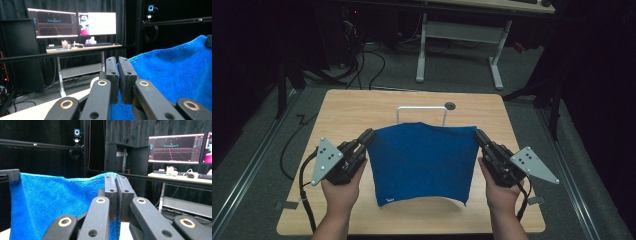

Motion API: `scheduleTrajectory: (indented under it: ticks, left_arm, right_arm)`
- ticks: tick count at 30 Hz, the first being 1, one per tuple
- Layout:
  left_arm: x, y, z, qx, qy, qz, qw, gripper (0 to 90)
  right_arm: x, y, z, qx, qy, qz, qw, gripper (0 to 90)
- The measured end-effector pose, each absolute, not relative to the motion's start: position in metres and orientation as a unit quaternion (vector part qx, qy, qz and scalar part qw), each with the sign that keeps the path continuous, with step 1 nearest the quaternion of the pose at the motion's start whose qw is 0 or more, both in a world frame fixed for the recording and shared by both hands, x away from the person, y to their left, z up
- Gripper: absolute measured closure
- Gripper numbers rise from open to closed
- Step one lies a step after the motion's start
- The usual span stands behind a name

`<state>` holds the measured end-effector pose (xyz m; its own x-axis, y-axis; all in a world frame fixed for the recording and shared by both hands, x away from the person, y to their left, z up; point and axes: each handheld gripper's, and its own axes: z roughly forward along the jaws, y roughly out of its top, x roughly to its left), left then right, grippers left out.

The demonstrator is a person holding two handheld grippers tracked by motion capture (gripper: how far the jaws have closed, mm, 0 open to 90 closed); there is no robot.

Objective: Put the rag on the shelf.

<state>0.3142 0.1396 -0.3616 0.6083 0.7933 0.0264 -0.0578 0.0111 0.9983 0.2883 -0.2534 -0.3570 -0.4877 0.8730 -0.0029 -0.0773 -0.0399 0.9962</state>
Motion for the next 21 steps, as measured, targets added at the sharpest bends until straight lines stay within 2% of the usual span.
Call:
scheduleTrajectory:
  ticks: [13, 21]
  left_arm:
    - [0.352, 0.139, -0.335, 0.622, 0.289, 0.347, 0.640, 87.4]
    - [0.387, 0.133, -0.316, 0.634, 0.280, 0.376, 0.616, 87.4]
  right_arm:
    - [0.313, -0.258, -0.333, 0.347, 0.580, 0.621, 0.398, 88.4]
    - [0.335, -0.257, -0.322, 0.354, 0.580, 0.612, 0.405, 88.4]
